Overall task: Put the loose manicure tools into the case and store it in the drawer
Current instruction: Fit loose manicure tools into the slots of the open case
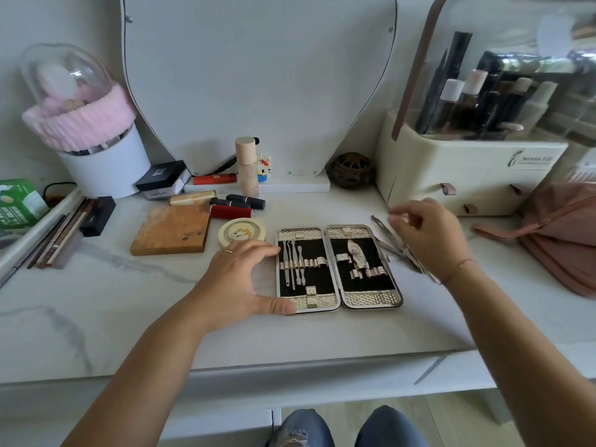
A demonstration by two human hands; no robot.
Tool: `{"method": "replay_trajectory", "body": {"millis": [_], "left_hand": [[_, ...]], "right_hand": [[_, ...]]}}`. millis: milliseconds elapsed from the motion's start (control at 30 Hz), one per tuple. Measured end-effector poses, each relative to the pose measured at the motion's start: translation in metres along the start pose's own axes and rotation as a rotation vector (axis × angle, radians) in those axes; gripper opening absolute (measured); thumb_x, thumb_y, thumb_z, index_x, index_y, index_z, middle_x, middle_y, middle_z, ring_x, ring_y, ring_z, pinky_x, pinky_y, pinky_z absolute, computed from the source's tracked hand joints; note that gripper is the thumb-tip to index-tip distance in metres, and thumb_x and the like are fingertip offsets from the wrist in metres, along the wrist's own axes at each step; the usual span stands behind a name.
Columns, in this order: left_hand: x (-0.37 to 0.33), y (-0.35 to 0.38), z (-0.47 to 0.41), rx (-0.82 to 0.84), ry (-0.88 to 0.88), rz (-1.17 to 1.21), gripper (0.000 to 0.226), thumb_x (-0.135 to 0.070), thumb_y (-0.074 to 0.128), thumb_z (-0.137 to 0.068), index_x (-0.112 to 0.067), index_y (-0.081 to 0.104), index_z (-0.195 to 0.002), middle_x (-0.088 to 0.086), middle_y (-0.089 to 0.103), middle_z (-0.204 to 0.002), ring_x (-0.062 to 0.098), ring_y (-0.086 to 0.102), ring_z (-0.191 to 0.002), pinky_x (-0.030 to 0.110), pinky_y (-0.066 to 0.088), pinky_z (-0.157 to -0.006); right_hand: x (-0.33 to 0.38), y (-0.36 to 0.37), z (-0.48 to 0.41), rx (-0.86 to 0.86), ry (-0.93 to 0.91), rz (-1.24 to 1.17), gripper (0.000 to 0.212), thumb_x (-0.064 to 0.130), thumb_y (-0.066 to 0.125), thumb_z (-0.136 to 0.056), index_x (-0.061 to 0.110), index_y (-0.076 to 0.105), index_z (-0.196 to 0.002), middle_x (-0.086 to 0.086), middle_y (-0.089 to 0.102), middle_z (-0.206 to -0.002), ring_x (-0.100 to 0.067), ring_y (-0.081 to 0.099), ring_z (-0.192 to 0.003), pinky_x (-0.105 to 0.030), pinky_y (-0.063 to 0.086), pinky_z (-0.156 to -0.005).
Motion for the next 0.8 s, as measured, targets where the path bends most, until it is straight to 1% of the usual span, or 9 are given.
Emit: {"method": "replay_trajectory", "body": {"millis": [100, 233, 300, 367, 500, 567, 667, 733, 800], "left_hand": [[0.0, 0.0, 0.0, -0.008, 0.002, 0.007, 0.111, -0.087, 0.058, -0.04, -0.032, 0.04, -0.135, -0.024, 0.036, -0.129, 0.001, 0.03, -0.125, 0.042, 0.026, -0.111], [0.002, 0.0, 0.0, -0.019, -0.019, 0.01, 0.114, -0.089, 0.058, -0.036, -0.034, 0.041, -0.134, -0.025, 0.034, -0.128, 0.005, 0.035, -0.125, 0.041, 0.027, -0.111], [0.002, 0.0, 0.0, -0.027, -0.019, 0.02, 0.115, -0.09, 0.058, -0.035, -0.034, 0.042, -0.134, -0.024, 0.036, -0.128, 0.007, 0.037, -0.124, 0.041, 0.028, -0.11], [0.003, 0.0, 0.0, -0.033, -0.027, 0.033, 0.114, -0.09, 0.06, -0.035, -0.035, 0.043, -0.133, -0.025, 0.036, -0.128, 0.008, 0.038, -0.124, 0.042, 0.03, -0.11], [0.003, 0.0, 0.0, -0.032, -0.025, 0.036, 0.112, -0.088, 0.061, -0.035, -0.035, 0.044, -0.132, -0.023, 0.038, -0.127, 0.008, 0.039, -0.122, 0.042, 0.031, -0.109], [0.002, -0.001, 0.0, -0.028, -0.02, 0.033, 0.111, -0.086, 0.062, -0.036, -0.035, 0.043, -0.132, -0.028, 0.037, -0.124, 0.007, 0.038, -0.122, 0.041, 0.031, -0.109], [0.002, -0.001, 0.0, -0.032, -0.008, 0.034, 0.11, -0.086, 0.062, -0.036, -0.036, 0.044, -0.132, -0.037, 0.032, -0.12, 0.006, 0.038, -0.122, 0.039, 0.031, -0.109], [0.003, 0.0, 0.0, -0.03, -0.011, 0.036, 0.108, -0.086, 0.063, -0.037, -0.037, 0.043, -0.132, -0.037, 0.032, -0.121, 0.006, 0.038, -0.121, 0.039, 0.031, -0.109], [0.004, 0.0, 0.0, -0.029, -0.019, 0.037, 0.108, -0.086, 0.063, -0.037, -0.037, 0.043, -0.132, -0.029, 0.037, -0.124, 0.006, 0.038, -0.122, 0.04, 0.031, -0.109]], "right_hand": [[-0.039, -0.004, 0.005, 0.112, 0.158, 0.087, 0.014, 0.029, 0.068, -0.08, 0.016, 0.069, -0.083, 0.004, 0.051, -0.062, -0.011, 0.046, -0.06, -0.021, 0.033, -0.053], [-0.047, -0.003, 0.012, 0.143, 0.171, 0.114, 0.015, 0.033, 0.072, -0.077, 0.021, 0.064, -0.082, 0.007, 0.054, -0.065, -0.016, 0.051, -0.068, -0.021, 0.033, -0.053], [-0.047, -0.004, 0.012, 0.132, 0.178, 0.107, 0.014, 0.031, 0.073, -0.076, 0.021, 0.064, -0.081, 0.005, 0.055, -0.067, -0.017, 0.052, -0.07, -0.024, 0.034, -0.058], [-0.048, -0.005, 0.012, 0.126, 0.2, 0.105, 0.013, 0.029, 0.073, -0.076, 0.019, 0.066, -0.081, 0.003, 0.058, -0.071, -0.016, 0.054, -0.073, -0.023, 0.036, -0.065], [-0.048, -0.004, 0.011, 0.139, 0.242, 0.131, 0.009, 0.024, 0.071, -0.076, 0.017, 0.069, -0.082, 0.003, 0.062, -0.074, -0.017, 0.057, -0.078, -0.023, 0.039, -0.068], [-0.046, -0.005, 0.01, 0.141, 0.257, 0.137, 0.002, 0.019, 0.067, -0.077, 0.02, 0.067, -0.078, 0.001, 0.064, -0.077, -0.02, 0.06, -0.082, -0.026, 0.046, -0.072], [-0.046, -0.005, 0.009, 0.132, 0.284, 0.12, 0.012, 0.013, 0.063, -0.075, 0.024, 0.063, -0.075, -0.002, 0.066, -0.08, -0.024, 0.062, -0.086, -0.029, 0.05, -0.078], [-0.049, -0.005, 0.008, 0.134, 0.304, 0.104, 0.011, 0.012, 0.064, -0.074, 0.023, 0.063, -0.075, -0.002, 0.066, -0.078, -0.023, 0.061, -0.084, -0.026, 0.048, -0.073], [-0.053, -0.004, 0.006, 0.153, 0.315, 0.073, 0.009, 0.013, 0.065, -0.074, 0.021, 0.064, -0.075, 0.0, 0.063, -0.067, -0.021, 0.061, -0.078, -0.019, 0.043, -0.064]]}}
Point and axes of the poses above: each hand's wrist, its own z-axis away from the middle knuckle, its own y-axis out of the palm, x = y × z, the point moved 6 cm from there along -z, towards the middle knuckle
